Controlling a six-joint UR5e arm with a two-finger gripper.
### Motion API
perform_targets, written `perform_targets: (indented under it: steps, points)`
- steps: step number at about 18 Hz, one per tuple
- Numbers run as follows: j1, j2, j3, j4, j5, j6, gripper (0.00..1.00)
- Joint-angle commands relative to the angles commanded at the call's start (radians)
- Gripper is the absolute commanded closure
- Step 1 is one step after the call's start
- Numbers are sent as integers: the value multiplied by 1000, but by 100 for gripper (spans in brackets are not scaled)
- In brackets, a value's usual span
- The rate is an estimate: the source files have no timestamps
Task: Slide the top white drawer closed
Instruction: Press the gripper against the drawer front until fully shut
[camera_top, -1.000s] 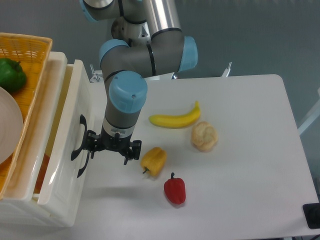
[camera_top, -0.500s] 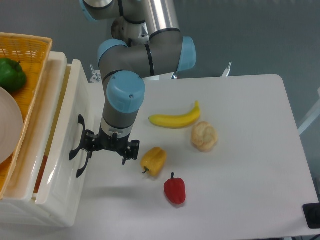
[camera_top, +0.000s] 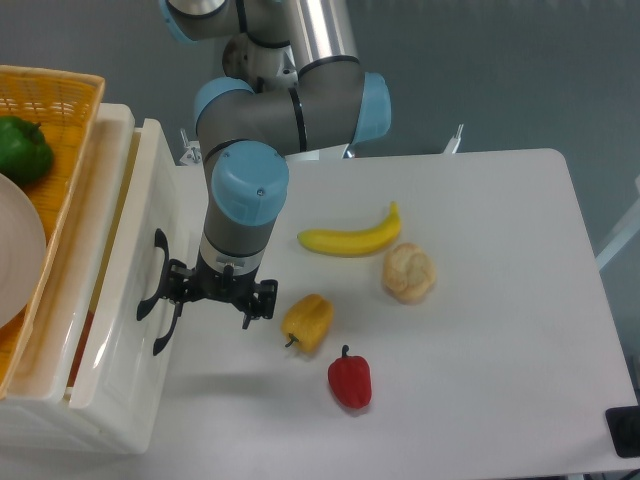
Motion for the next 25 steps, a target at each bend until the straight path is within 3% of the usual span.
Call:
perform_targets:
  steps: [25]
  points:
    - [-14, 5, 0, 0, -11, -14, 0]
